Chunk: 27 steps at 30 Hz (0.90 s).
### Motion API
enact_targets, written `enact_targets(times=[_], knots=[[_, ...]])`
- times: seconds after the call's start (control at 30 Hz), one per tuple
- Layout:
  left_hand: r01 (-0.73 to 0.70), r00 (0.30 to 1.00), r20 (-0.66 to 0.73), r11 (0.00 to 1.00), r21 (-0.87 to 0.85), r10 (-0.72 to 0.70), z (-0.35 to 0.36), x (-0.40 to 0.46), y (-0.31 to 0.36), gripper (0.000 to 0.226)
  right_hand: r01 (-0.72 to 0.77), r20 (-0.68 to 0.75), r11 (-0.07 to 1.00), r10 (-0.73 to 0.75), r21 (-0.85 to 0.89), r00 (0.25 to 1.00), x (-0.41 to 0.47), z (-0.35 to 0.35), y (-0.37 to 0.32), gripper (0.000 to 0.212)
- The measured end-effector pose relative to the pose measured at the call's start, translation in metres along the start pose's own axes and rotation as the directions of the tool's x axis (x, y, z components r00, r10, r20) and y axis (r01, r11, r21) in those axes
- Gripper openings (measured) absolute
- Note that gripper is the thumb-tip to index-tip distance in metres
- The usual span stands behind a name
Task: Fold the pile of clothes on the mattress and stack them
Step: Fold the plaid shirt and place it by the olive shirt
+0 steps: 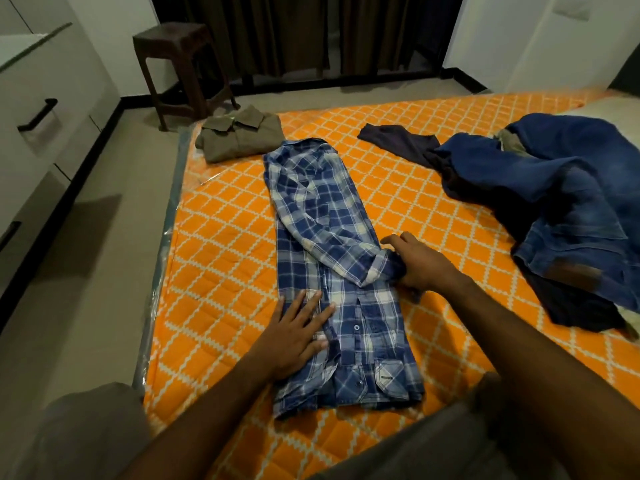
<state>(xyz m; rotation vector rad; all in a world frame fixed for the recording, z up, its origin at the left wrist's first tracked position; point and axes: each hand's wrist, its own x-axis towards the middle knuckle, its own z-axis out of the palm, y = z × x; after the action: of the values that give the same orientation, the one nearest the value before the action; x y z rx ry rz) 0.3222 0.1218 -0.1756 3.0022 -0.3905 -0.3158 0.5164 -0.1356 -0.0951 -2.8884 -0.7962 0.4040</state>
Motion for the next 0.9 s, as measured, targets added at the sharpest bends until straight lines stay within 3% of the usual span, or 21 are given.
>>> enact_targets(times=[0.07,0.17,0.23,0.3,0.33,0.4,0.5,0.53,0.6,0.63,0.67,0.73,0.8,0.9], knots=[[0.021,1.0,-0.003,1.0,-0.001,-0.021,0.002,0.001,0.0,0.073,0.014,-0.043,0.998,-0.012,0.054,0.999,-0.009,-0.003,0.0,0.067],[0.054,0.998,-0.024,0.998,-0.016,-0.054,0.001,0.002,0.004,0.077,0.064,-0.157,0.95,-0.016,0.306,0.987,-0.027,-0.013,-0.011,0.044],[0.042,0.999,-0.023,0.999,-0.031,-0.043,-0.002,0.001,0.009,0.077,0.107,-0.145,0.901,-0.05,0.421,0.988,-0.04,-0.023,-0.029,0.032],[0.006,0.999,-0.048,0.982,-0.187,-0.015,-0.009,-0.001,0.015,0.079,0.177,-0.051,0.881,-0.172,0.439,0.984,-0.054,-0.033,-0.054,0.026],[0.01,0.997,-0.07,0.934,-0.358,-0.037,-0.015,-0.004,0.018,0.077,0.223,-0.011,0.869,-0.244,0.441,0.97,-0.061,-0.036,-0.068,0.023],[0.052,0.978,-0.102,0.687,-0.725,-0.181,-0.026,-0.01,0.023,0.061,0.272,0.049,0.841,-0.332,0.468,0.942,-0.071,-0.033,-0.092,0.024],[0.107,0.902,-0.031,0.292,-0.95,-0.43,-0.057,-0.025,0.039,0.033,0.298,0.153,0.845,-0.399,0.443,0.904,-0.08,-0.008,-0.113,0.036],[0.099,0.886,0.029,0.127,-0.987,-0.463,-0.064,-0.03,0.043,0.036,0.312,0.182,0.848,-0.419,0.428,0.89,-0.083,0.003,-0.117,0.042],[0.059,0.887,0.193,-0.312,-0.948,-0.419,-0.072,-0.039,0.049,0.051,0.292,0.196,0.823,-0.429,0.488,0.882,-0.094,0.018,-0.123,0.064],[0.04,0.892,0.248,-0.481,-0.876,-0.378,-0.072,-0.042,0.05,0.058,0.274,0.184,0.797,-0.429,0.538,0.884,-0.099,0.022,-0.125,0.076],[0.033,0.896,0.284,-0.587,-0.809,-0.341,-0.071,-0.046,0.051,0.063,0.267,0.164,0.764,-0.435,0.587,0.885,-0.105,0.026,-0.128,0.086],[0.025,0.899,0.306,-0.661,-0.75,-0.313,-0.069,-0.051,0.052,0.061,0.283,0.112,0.72,-0.448,0.633,0.887,-0.116,0.032,-0.135,0.101],[-0.005,0.906,0.287,-0.688,-0.726,-0.31,-0.07,-0.053,0.051,0.048,0.359,0.054,0.75,-0.464,0.556,0.884,-0.124,0.041,-0.137,0.109],[-0.082,0.907,0.246,-0.716,-0.693,-0.341,-0.074,-0.053,0.051,0.04,0.526,-0.098,0.835,-0.516,0.161,0.851,-0.131,0.05,-0.137,0.106]])
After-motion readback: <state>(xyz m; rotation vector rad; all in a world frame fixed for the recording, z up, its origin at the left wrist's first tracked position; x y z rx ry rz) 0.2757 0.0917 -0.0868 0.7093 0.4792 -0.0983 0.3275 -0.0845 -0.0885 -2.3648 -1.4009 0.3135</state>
